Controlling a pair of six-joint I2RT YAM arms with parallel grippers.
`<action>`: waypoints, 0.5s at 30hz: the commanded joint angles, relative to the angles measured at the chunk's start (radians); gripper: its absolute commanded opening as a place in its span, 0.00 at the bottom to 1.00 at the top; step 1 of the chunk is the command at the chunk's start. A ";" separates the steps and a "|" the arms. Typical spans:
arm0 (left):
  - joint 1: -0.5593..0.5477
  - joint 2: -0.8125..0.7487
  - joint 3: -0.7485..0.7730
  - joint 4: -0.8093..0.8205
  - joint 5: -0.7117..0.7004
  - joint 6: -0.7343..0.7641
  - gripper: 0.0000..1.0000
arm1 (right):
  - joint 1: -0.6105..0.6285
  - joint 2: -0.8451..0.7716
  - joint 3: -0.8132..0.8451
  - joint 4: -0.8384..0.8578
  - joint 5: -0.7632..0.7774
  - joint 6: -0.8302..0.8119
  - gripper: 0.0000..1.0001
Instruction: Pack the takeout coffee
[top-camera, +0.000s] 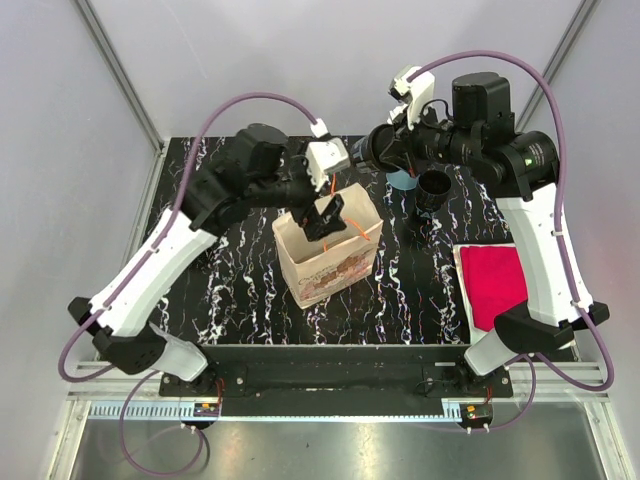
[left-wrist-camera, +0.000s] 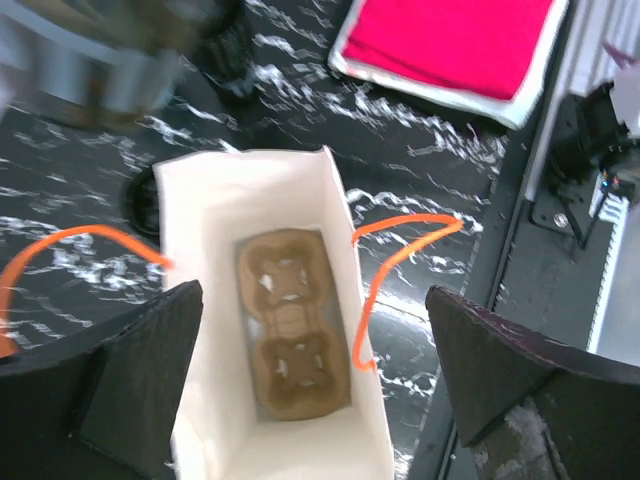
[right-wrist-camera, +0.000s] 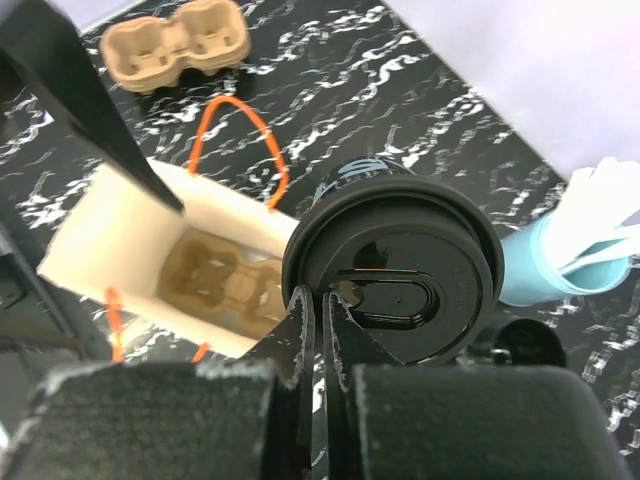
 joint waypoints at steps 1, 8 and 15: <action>0.056 -0.088 0.069 0.031 -0.075 0.010 0.99 | 0.007 -0.027 0.008 -0.031 -0.095 0.045 0.00; 0.201 -0.140 -0.005 0.111 -0.096 0.024 0.99 | 0.008 -0.034 0.005 -0.078 -0.217 0.066 0.00; 0.290 -0.053 -0.060 0.157 -0.036 0.035 0.99 | 0.027 -0.011 -0.046 -0.097 -0.283 0.077 0.00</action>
